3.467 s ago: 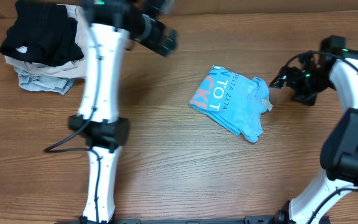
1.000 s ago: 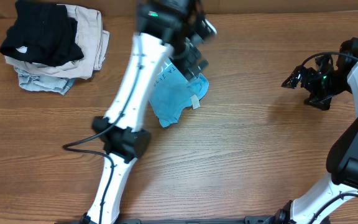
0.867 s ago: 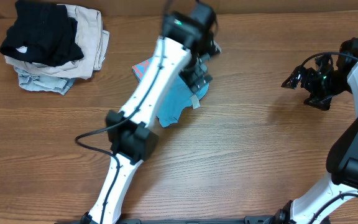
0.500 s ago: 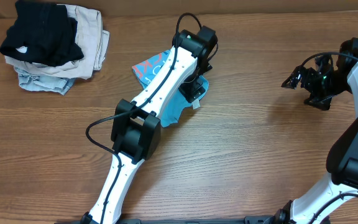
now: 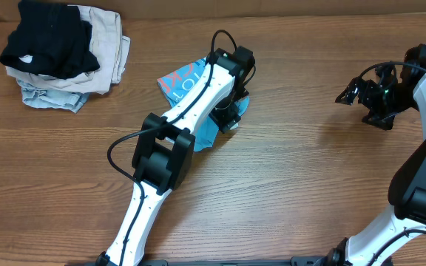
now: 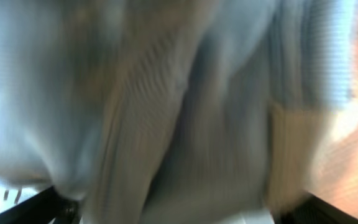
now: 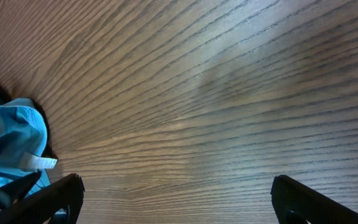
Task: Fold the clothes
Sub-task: 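Reach the left gripper to the folded blue shirt and grasp it, then lift the blue shirt with the left gripper and carry it to the top-left stack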
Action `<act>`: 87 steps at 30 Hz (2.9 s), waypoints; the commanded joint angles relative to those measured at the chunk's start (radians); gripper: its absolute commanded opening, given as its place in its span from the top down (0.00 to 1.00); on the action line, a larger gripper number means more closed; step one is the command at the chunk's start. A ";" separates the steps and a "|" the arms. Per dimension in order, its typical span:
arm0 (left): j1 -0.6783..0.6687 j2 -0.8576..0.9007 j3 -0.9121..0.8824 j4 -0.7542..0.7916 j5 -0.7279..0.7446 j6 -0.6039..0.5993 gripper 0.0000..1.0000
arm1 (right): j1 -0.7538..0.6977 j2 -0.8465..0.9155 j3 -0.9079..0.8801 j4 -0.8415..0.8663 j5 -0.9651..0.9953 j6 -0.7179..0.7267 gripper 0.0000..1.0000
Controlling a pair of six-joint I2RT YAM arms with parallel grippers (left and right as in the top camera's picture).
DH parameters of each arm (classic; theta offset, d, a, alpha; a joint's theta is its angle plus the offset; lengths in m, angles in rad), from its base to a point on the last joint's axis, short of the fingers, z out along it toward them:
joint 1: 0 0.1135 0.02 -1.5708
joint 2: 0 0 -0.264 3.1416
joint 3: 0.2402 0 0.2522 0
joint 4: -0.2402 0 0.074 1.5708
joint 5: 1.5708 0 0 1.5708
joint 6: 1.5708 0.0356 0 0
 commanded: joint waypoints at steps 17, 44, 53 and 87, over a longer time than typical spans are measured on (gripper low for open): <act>0.033 -0.003 -0.252 0.411 -0.287 -0.093 0.96 | 0.002 -0.027 0.021 0.010 -0.006 -0.011 0.00; 0.503 -0.195 0.673 0.040 -0.443 0.036 0.96 | 0.002 -0.027 0.021 0.003 -0.007 0.001 0.00; 0.748 -0.187 0.669 0.191 -0.346 0.078 0.96 | 0.002 -0.027 0.021 0.002 -0.007 0.005 0.00; 0.903 -0.144 0.401 0.323 -0.356 -0.007 0.96 | 0.003 -0.027 0.021 -0.008 -0.010 0.077 0.00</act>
